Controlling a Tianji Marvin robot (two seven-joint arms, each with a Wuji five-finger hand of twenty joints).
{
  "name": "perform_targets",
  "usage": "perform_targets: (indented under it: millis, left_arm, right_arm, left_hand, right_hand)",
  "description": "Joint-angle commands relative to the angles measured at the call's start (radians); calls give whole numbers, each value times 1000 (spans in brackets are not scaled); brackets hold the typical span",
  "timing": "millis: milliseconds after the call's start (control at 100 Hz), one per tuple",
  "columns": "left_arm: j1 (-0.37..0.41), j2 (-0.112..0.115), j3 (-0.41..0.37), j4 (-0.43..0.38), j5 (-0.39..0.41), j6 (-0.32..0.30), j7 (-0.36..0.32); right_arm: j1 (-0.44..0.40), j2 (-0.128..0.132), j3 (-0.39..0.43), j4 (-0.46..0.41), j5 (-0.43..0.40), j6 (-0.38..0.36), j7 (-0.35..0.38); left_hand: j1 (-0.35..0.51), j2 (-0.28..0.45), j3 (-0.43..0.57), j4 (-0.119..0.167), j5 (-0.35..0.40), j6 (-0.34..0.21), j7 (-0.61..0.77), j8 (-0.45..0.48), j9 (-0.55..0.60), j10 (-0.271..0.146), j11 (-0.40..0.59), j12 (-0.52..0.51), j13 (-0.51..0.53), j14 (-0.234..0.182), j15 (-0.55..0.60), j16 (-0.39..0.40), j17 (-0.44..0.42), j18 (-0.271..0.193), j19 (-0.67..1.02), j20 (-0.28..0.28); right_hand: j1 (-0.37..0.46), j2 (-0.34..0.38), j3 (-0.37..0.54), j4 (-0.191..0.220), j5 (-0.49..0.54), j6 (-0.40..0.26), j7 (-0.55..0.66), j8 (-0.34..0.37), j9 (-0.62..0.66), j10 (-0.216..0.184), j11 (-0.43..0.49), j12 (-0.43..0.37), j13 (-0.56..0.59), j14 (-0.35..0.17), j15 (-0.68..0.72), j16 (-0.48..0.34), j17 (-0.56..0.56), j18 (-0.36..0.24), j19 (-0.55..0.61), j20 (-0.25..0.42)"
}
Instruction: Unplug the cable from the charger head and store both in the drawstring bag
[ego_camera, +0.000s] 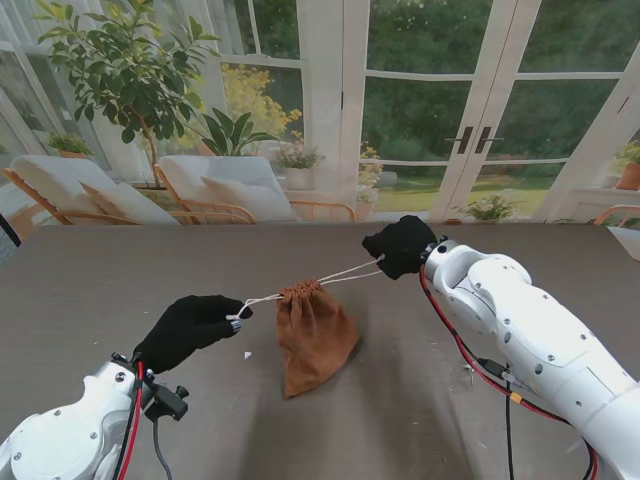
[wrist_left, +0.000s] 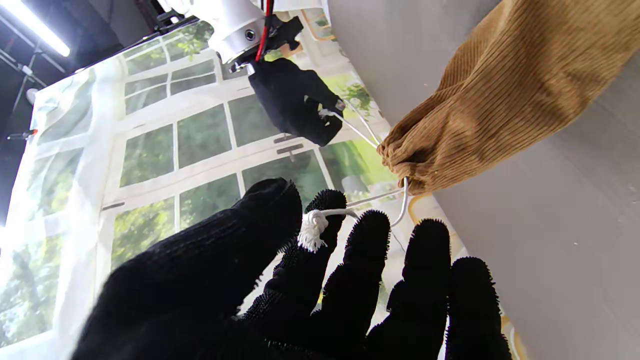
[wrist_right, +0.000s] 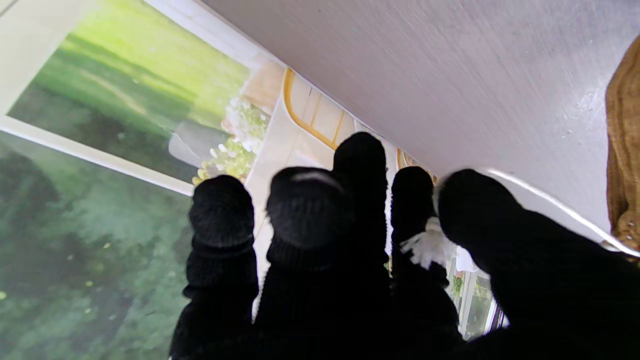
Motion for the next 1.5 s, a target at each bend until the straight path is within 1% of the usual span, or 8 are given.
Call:
perform_targets:
  millis: [0,400,670,810,900,980,1120,1490]
  left_arm:
    - [14,2,-5,1,12,10,-20]
    - [42,18,-34,-14,75,97,-87]
    - [59,31,-52,-37,163,195,-131]
    - [59,25,-46,-41,196,239,-105]
    - [59,21,-40,-36,219,251,-77]
    - [56,12,-34,-19,216,231,-36]
    - [36,-5,-19,17,228,148,54]
    - [-13,-25,14,78,308,-46,201]
  right_arm:
    - [-8,-3,-6,3,-6,1,16]
    - [-32,-9,5,-14,10,33,18]
    - [-43,-13,7,-23,29,48,24]
    - [-50,-14,11,-25,34,56,23]
    - [-58,-16,16,-26,38,66,16]
    - [-75,-19,32,-36,46,79,7]
    - [-132,-30,86,-83,85,118,2]
    - [-314,-64,250,-248,252,172,-34]
  left_hand:
    - [-49,3,34,46,-36,10,-47,-39,-42,-11,-36,-42,-32,-21,-49,-27,-22,-53,-54,-10]
    - [-101,19,-31,44,-224,138,-189,-256,-247,29,-112,-254,-153,-56,-271,-158,15,-87,-477,5]
    - [-144,114,-120,44,-311,173,-228,-342,-341,81,-155,-363,-194,-35,-344,-224,19,-88,-580,30]
    - [197,356,-460,64,-232,151,-182,-340,-275,102,-147,-384,-163,0,-339,-248,54,-53,-574,5]
    - [190,360,-512,66,-202,110,-166,-327,-256,91,-142,-380,-159,7,-339,-249,61,-44,-573,3]
    - [62,292,-401,73,-172,12,-151,-277,-232,50,-135,-363,-158,7,-338,-247,60,-49,-569,5]
    - [-49,204,-273,68,-134,-48,-130,-235,-192,3,-125,-344,-145,-1,-334,-241,62,-55,-566,12]
    - [-101,109,-234,52,-151,-89,-134,-223,-184,-63,-125,-340,-140,-29,-336,-247,56,-70,-579,-2]
  right_hand:
    - [-43,23,-37,42,-44,1,-13,-18,-36,33,-15,-21,14,25,-44,-22,298,52,-36,-6]
    - [-226,151,-149,236,-112,64,-251,55,-241,87,-121,-129,-82,129,-448,-102,134,102,-185,-44]
    - [-245,160,-224,247,-121,62,-347,61,-280,107,-196,-187,-139,159,-527,-145,85,118,-224,-61]
    - [-243,162,-229,249,-115,62,-351,60,-280,108,-194,-189,-140,158,-529,-148,82,119,-226,-63]
    - [-244,159,-232,249,-112,59,-355,59,-283,109,-195,-192,-145,161,-531,-151,77,121,-228,-64]
    - [-246,156,-238,249,-106,44,-361,57,-289,111,-198,-194,-156,165,-537,-154,68,124,-232,-65]
    - [-245,148,-254,248,-105,24,-388,49,-318,118,-214,-202,-209,175,-571,-170,32,136,-259,-75]
    - [-230,118,-267,245,-109,-4,-496,17,-384,120,-333,-285,-377,234,-752,-281,-110,178,-387,-120]
